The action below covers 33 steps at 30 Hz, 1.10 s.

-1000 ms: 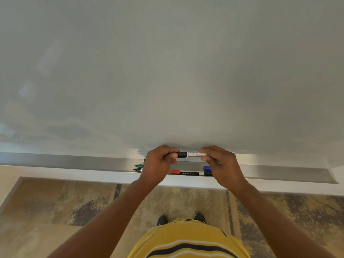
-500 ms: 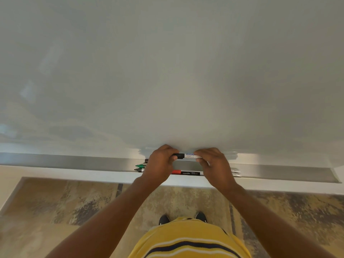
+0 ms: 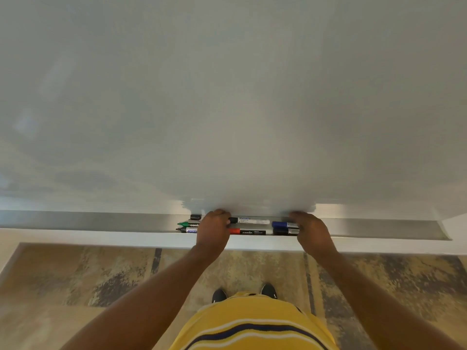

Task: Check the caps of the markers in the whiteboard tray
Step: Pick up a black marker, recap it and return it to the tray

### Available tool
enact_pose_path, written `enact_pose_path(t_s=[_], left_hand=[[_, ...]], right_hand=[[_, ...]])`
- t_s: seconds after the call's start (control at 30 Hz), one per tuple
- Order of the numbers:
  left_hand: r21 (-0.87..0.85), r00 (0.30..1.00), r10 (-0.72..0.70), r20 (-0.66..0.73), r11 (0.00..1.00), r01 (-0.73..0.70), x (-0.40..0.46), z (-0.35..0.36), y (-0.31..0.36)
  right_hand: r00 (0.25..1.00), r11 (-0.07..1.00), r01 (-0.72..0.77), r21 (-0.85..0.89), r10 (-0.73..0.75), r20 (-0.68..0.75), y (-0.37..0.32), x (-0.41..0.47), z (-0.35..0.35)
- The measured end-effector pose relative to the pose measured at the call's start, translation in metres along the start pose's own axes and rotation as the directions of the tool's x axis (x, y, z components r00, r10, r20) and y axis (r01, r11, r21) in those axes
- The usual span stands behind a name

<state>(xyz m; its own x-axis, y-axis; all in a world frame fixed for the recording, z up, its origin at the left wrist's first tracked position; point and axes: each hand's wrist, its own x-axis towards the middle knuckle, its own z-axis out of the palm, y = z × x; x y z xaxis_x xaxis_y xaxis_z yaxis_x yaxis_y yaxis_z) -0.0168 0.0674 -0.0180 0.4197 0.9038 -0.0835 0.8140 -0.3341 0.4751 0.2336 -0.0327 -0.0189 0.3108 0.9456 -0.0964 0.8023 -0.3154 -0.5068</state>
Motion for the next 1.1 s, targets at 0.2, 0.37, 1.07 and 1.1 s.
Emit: enact_pose_path(t_s=[0.2,0.37,1.07,1.1], left_hand=[[0.149,0.997,0.033,0.064,0.988,-0.042,0.003,0.009,-0.006],[0.243,0.981,0.13,0.141,0.956,-0.162,0.004,0.016,-0.008],[0.137,0.934,0.297,0.198,0.935,-0.326,0.008,0.027,0.0],[0.129,0.933,0.299,0.199,0.936,-0.328,0.008,0.027,0.0]], right_hand=[[0.987,0.993,0.078,-0.083,-0.065,0.146,0.027,-0.004,0.003],[0.981,0.987,0.094,-0.132,-0.07,0.18,0.033,0.0,0.004],[0.963,0.96,0.223,-0.172,-0.189,0.192,0.037,0.007,0.003],[0.963,0.961,0.224,-0.164,-0.192,0.189,0.036,0.006,0.003]])
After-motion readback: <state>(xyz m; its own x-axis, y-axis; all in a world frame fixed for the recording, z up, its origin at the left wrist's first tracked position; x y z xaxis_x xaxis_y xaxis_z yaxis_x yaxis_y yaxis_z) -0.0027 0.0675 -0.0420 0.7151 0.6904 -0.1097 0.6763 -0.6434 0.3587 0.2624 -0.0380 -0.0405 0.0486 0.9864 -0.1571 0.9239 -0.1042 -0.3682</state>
